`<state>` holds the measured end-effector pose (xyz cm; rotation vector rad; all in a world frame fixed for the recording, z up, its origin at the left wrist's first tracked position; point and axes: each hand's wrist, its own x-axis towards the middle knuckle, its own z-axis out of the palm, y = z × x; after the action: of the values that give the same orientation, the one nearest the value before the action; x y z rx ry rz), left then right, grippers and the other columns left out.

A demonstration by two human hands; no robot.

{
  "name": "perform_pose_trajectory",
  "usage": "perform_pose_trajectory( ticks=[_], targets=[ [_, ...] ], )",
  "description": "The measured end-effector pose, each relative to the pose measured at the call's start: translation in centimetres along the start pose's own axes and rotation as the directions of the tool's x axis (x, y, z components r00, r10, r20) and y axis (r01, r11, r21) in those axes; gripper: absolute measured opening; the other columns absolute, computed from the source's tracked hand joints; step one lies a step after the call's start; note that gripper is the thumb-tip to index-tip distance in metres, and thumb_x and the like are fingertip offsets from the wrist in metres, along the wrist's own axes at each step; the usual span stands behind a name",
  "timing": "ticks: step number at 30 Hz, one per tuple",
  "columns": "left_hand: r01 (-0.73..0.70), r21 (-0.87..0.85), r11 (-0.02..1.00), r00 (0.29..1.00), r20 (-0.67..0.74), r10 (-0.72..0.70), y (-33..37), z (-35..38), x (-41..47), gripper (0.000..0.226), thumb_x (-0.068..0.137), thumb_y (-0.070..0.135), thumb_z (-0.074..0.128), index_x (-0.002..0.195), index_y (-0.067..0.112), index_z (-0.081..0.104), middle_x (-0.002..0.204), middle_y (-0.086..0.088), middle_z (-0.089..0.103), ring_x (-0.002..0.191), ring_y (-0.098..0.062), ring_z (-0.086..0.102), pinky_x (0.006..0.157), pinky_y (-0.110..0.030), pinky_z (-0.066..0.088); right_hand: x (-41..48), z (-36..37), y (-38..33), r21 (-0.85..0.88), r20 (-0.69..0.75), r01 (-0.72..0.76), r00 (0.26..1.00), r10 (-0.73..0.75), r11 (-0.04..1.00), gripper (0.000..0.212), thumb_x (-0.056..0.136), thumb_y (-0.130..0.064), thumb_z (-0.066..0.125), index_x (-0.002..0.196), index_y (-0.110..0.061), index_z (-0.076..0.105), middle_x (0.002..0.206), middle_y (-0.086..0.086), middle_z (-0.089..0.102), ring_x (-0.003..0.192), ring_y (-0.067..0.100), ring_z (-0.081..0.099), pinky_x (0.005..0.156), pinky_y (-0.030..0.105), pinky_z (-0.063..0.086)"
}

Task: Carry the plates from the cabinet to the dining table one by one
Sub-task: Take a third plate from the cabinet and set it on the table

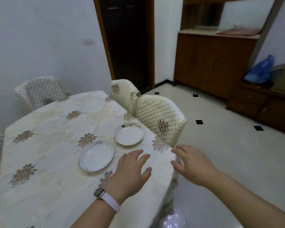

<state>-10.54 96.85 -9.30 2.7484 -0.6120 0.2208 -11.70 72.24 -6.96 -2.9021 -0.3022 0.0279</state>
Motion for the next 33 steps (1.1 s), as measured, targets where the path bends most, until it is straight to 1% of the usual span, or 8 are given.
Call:
perform_pose_trajectory(
  ticks=[2,4,8,13,17,20,27,33],
  targets=[
    [-0.061,0.014,0.998,0.998,0.029,0.06,3.5,0.8,1.0,0.05,0.086,0.054,0.042,0.128,0.032,0.058,0.134,-0.001,0.057,0.123,-0.023,0.051,0.103,-0.049,0.039,-2.7,-1.2,3.1,0.002,-0.008,-0.054,0.999,0.054,0.999,0.062,0.089,-0.061,0.03,0.139,-0.029,0.047,0.144,-0.005,0.046,0.131,0.018,0.04,0.105,0.035,0.032],
    [-0.114,0.026,0.993,0.993,0.03,0.114,7.5,1.5,1.9,0.047,0.085,0.053,0.045,0.125,0.033,0.06,0.13,-0.001,0.06,0.119,-0.023,0.055,0.099,-0.048,0.042,-5.8,-2.5,6.2,0.003,-0.009,-0.104,0.995,0.104,0.995,0.068,0.086,-0.064,0.023,0.141,-0.03,0.046,0.145,-0.006,0.044,0.133,0.016,0.038,0.106,0.032,0.03],
    [-0.22,-0.004,0.975,0.975,0.037,0.22,16.6,3.7,3.2,0.045,0.081,0.05,0.049,0.119,0.03,0.063,0.12,-0.001,0.065,0.107,-0.023,0.062,0.091,-0.042,0.047,-12.7,-4.2,13.2,0.016,-0.027,-0.21,0.977,0.211,0.978,0.072,0.081,-0.064,0.021,0.135,-0.027,0.052,0.14,-0.003,0.05,0.13,0.019,0.043,0.105,0.035,0.034],
    [-0.366,-0.041,0.93,0.927,0.073,0.368,27.2,7.7,4.4,0.048,0.082,0.051,0.051,0.123,0.028,0.061,0.122,-0.001,0.064,0.108,-0.022,0.061,0.091,-0.039,0.047,-21.7,-5.4,20.8,0.02,-0.048,-0.335,0.941,0.336,0.942,0.068,0.084,-0.062,0.023,0.134,-0.027,0.053,0.138,-0.003,0.052,0.129,0.019,0.045,0.105,0.037,0.035],
    [-0.508,-0.072,0.858,0.853,0.099,0.513,35.1,10.6,5.1,0.043,0.086,0.051,0.047,0.122,0.031,0.06,0.124,0.001,0.063,0.111,-0.022,0.059,0.094,-0.04,0.045,-28.8,-5.9,25.4,0.028,-0.088,-0.458,0.884,0.458,0.889,0.06,0.087,-0.059,0.031,0.131,-0.025,0.056,0.135,0.0,0.055,0.127,0.023,0.048,0.103,0.039,0.037],
    [-0.603,-0.081,0.794,0.788,0.095,0.608,40.5,11.9,5.8,0.04,0.088,0.05,0.044,0.119,0.032,0.062,0.123,0.002,0.064,0.111,-0.021,0.06,0.094,-0.039,0.045,-33.1,-6.7,28.0,0.043,-0.116,-0.546,0.829,0.547,0.837,0.062,0.087,-0.059,0.029,0.132,-0.026,0.055,0.138,0.0,0.053,0.13,0.022,0.045,0.104,0.039,0.035],
    [-0.749,-0.126,0.651,0.642,0.105,0.759,49.3,14.3,8.8,0.043,0.086,0.052,0.046,0.12,0.031,0.062,0.124,0.001,0.064,0.112,-0.022,0.059,0.094,-0.04,0.046,-39.1,-8.0,32.3,0.106,-0.182,-0.711,0.673,0.717,0.695,0.06,0.086,-0.058,0.03,0.128,-0.024,0.058,0.133,0.001,0.056,0.125,0.023,0.049,0.101,0.04,0.039],
    [-0.813,-0.217,0.54,0.525,0.125,0.842,55.1,18.7,12.8,0.045,0.087,0.054,0.045,0.122,0.031,0.061,0.126,0.001,0.063,0.115,-0.022,0.058,0.097,-0.041,0.043,-41.5,-8.1,36.8,0.094,-0.173,-0.814,0.553,0.815,0.573,0.052,0.096,-0.055,0.034,0.141,-0.031,0.043,0.148,-0.007,0.039,0.136,0.013,0.032,0.109,0.031,0.024]
  ],
)
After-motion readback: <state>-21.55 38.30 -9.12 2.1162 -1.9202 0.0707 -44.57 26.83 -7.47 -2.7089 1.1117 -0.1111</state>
